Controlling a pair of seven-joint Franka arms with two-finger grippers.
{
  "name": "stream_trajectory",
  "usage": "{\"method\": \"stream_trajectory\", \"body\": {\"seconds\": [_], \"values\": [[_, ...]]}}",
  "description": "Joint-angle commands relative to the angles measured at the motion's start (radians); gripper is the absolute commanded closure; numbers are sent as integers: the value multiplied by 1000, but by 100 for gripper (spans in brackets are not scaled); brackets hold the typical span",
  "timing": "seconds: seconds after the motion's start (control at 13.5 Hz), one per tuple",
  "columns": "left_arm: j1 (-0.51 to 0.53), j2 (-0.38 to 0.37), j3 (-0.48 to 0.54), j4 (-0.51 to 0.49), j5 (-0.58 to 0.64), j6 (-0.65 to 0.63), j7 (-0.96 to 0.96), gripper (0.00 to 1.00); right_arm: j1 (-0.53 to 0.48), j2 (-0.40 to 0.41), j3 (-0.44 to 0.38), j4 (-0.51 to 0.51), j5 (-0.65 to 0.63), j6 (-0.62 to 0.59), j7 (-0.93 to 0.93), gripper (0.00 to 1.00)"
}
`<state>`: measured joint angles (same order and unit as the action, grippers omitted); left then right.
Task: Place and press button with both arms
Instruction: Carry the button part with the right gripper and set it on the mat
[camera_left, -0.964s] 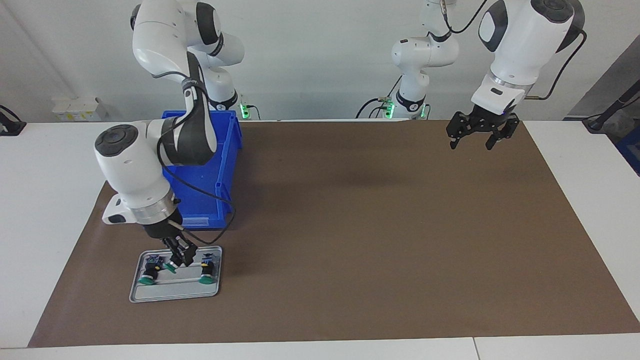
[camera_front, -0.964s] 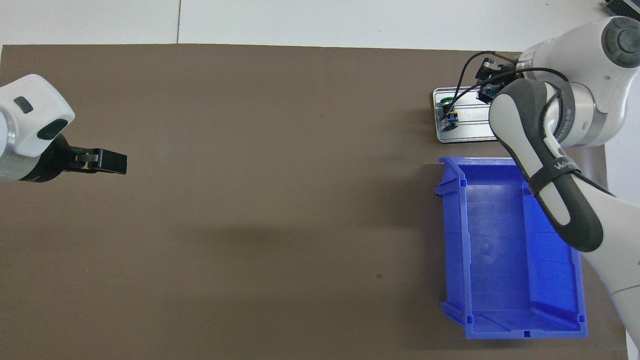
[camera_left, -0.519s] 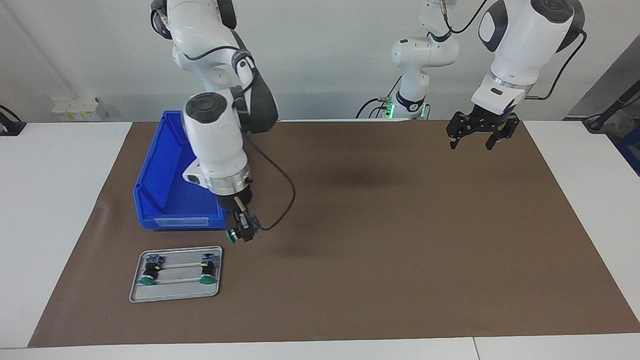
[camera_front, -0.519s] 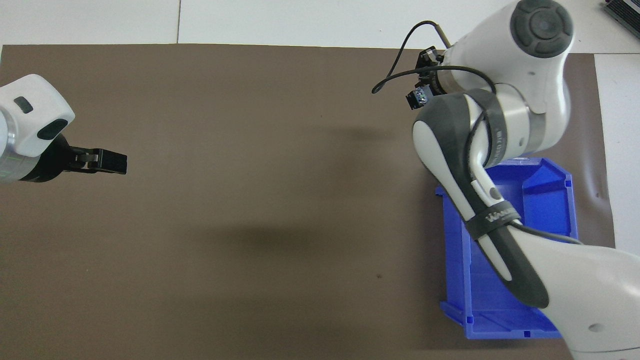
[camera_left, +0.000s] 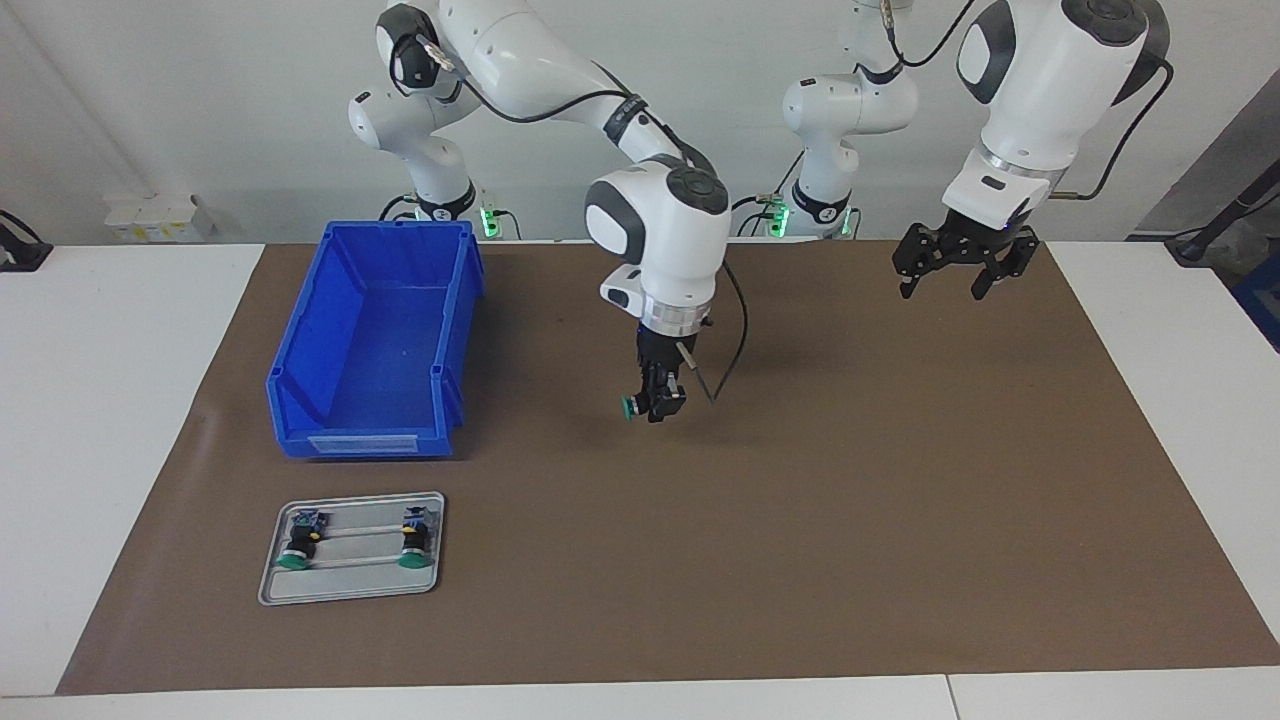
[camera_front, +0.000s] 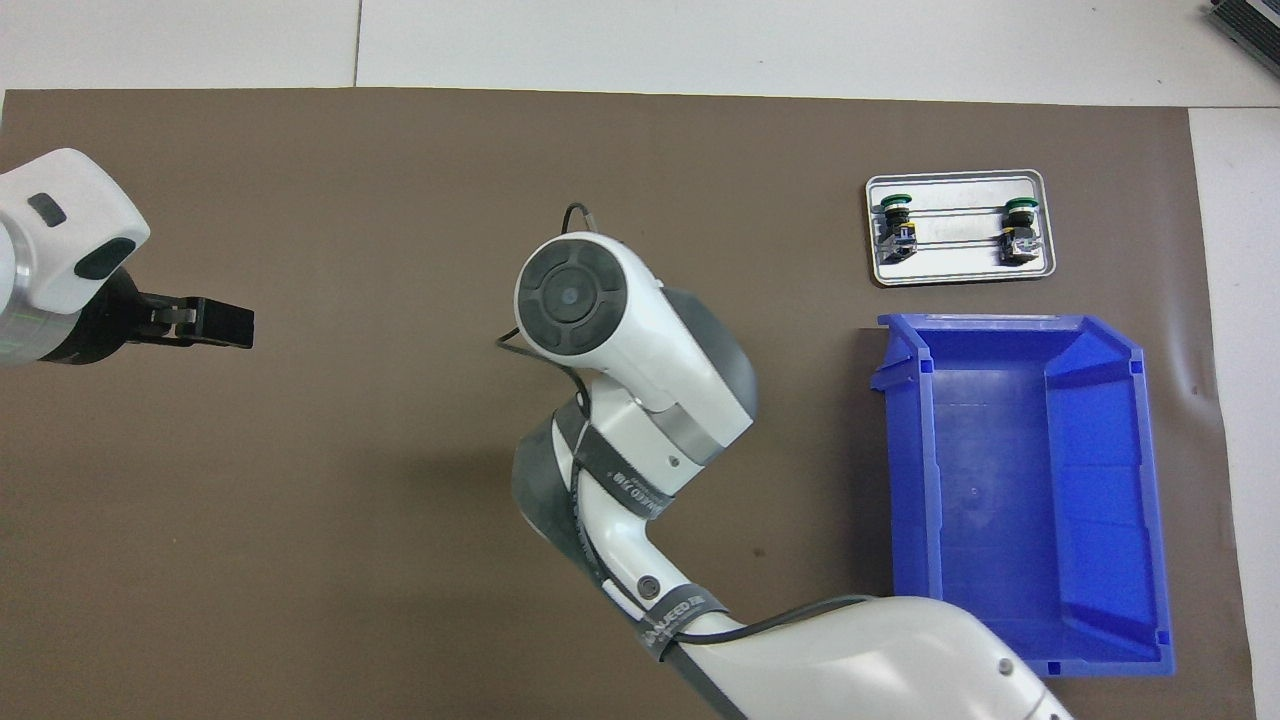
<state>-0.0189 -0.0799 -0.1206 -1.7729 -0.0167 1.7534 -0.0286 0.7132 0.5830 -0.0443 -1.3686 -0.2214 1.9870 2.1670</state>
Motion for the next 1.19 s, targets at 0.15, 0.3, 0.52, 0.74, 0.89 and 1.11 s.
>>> {"method": "stream_trajectory", "body": {"seconds": [0.15, 0.3, 0.52, 0.74, 0.89, 1.11], "values": [[16, -32, -8, -36, -11, 12, 10, 0, 45, 55, 0, -1, -27, 88, 114, 100], [16, -32, -8, -36, -11, 12, 9, 0, 46, 54, 0, -48, -29, 122, 131, 100], [16, -32, -8, -36, -11, 12, 10, 0, 48, 29, 0, -144, -55, 176, 134, 100], [16, -32, -8, -36, -11, 12, 10, 0, 49, 21, 0, -173, -58, 200, 180, 17], [16, -32, -8, -36, -11, 12, 10, 0, 49, 15, 0, -182, -75, 208, 180, 0], [16, -32, -8, -36, -11, 12, 10, 0, 46, 5, 0, -167, -124, 165, 143, 0]]}}
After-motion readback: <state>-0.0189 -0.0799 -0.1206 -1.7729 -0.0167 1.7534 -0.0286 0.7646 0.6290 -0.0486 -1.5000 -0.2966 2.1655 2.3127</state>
